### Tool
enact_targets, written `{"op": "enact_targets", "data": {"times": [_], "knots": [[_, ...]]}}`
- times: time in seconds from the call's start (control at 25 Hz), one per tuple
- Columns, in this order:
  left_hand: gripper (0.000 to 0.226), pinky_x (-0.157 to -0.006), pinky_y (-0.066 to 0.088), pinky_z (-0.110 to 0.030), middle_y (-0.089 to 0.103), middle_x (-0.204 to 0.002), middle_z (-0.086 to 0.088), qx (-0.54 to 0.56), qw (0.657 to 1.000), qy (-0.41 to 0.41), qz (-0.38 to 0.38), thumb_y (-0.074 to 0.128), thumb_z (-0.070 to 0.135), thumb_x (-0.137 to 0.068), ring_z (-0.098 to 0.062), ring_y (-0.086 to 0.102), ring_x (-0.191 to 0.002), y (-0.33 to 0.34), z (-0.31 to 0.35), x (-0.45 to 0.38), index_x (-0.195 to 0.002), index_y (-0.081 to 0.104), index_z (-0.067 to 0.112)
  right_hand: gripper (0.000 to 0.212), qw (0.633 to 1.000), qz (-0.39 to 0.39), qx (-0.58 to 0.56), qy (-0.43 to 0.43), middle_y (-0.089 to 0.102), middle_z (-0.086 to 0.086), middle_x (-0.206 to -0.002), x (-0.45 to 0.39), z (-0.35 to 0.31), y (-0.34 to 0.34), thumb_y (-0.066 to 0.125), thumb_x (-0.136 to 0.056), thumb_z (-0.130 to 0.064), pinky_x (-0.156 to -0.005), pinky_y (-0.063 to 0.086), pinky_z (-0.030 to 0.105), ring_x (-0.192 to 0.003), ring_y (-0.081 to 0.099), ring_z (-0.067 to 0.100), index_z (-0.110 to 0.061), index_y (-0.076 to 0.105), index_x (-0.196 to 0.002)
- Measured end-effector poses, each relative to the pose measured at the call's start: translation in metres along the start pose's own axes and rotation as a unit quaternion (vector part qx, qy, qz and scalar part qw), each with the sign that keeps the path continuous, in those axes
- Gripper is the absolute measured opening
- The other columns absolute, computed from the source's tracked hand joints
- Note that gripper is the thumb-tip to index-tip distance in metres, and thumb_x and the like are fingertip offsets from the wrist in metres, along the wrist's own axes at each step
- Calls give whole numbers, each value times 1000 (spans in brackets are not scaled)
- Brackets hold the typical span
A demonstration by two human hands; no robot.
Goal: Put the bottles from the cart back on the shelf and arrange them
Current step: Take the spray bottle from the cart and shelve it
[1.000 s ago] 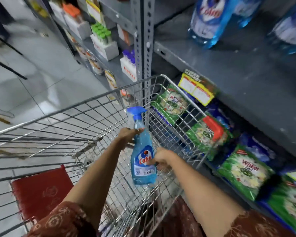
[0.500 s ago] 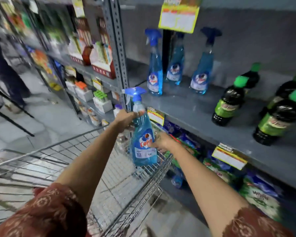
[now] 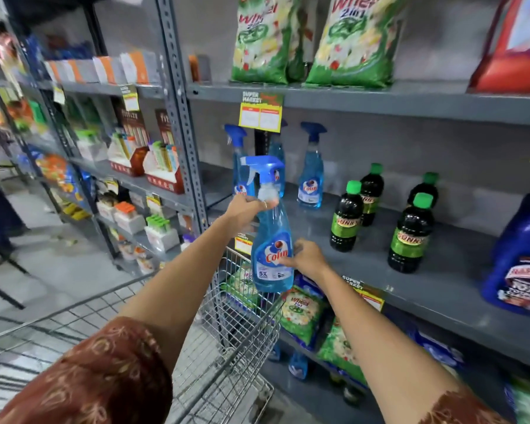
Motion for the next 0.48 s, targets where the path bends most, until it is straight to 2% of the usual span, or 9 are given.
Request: {"op": "enact_targets", "data": {"times": [0.04, 0.08, 0.12, 0.2, 0.24, 0.28, 0.4, 0.48], "knots": [[31, -82, 56, -42, 66, -95, -16, -1, 1000, 0, -8, 73, 28, -75, -25, 67, -85, 5, 0, -5, -84, 62, 1, 22, 1000, 13, 2, 1, 68, 21, -100, -2, 3, -4, 78, -68, -1, -70, 50, 34, -84, 61, 20, -10, 59, -72], [37, -91, 53, -48, 68, -105, -18, -2, 1000, 2, -14, 73, 30, -75, -29, 66, -97, 9, 0, -10, -92, 65, -2, 20, 1000, 29, 4, 3, 69, 22, -102, -6, 5, -7, 78, -68, -2, -73, 52, 35, -85, 62, 22, -3, 62, -80], [43, -93, 51, -52, 68, -108, -19, -6, 1000, 9, -15, 73, 33, -75, -32, 64, -103, 12, 1, -16, -98, 66, -3, 20, 999, 43, 2, 8, 69, 22, -99, -9, 7, -9, 78, -68, -2, -72, 53, 30, -82, 63, 23, 0, 63, -83], [47, -88, 54, -50, 66, -99, -16, -29, 999, 30, -11, 70, 39, -76, -31, 65, -96, 17, 5, -31, -98, 65, -2, 22, 997, 70, 12, 14, 67, 11, -84, -19, 6, -14, 77, -69, -4, -50, 45, 7, -69, 59, 17, -12, 57, -67], [45, -82, 53, -47, 62, -92, -13, -38, 999, 38, -8, 68, 41, -77, -28, 63, -88, 18, 7, -39, -94, 64, 0, 31, 996, 81, 21, 14, 63, 5, -78, -25, 5, -16, 77, -70, -6, -41, 39, 5, -68, 55, 15, -17, 50, -61], [42, -76, 51, -43, 59, -87, -11, -43, 998, 46, -6, 66, 43, -78, -24, 59, -81, 20, 10, -47, -90, 62, 3, 34, 995, 93, 29, 13, 61, 0, -75, -32, 2, -19, 77, -71, -8, -39, 36, 8, -70, 54, 16, -19, 47, -60], [36, -60, 48, -33, 56, -72, -11, -54, 996, 70, 13, 63, 45, -80, -20, 53, -62, 21, 17, -73, -76, 60, 9, 29, 989, 128, 71, 18, 64, 5, -86, -58, -1, -27, 74, -74, -15, -49, 34, 22, -75, 54, 17, -17, 46, -68], [45, -55, 48, -28, 60, -71, -16, -60, 994, 87, 18, 61, 44, -82, -18, 56, -61, 21, 19, -93, -91, 63, 0, 25, 983, 151, 99, 18, 68, 11, -96, -76, -3, -30, 73, -75, -18, -61, 36, 24, -80, 58, 22, -15, 49, -77]]}}
Point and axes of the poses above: each hand's wrist, its own x-axis away from the middle knuckle, its own y-axis out of the palm, z = x × y, the point moved 10 cm from there along -x, towards the middle knuckle
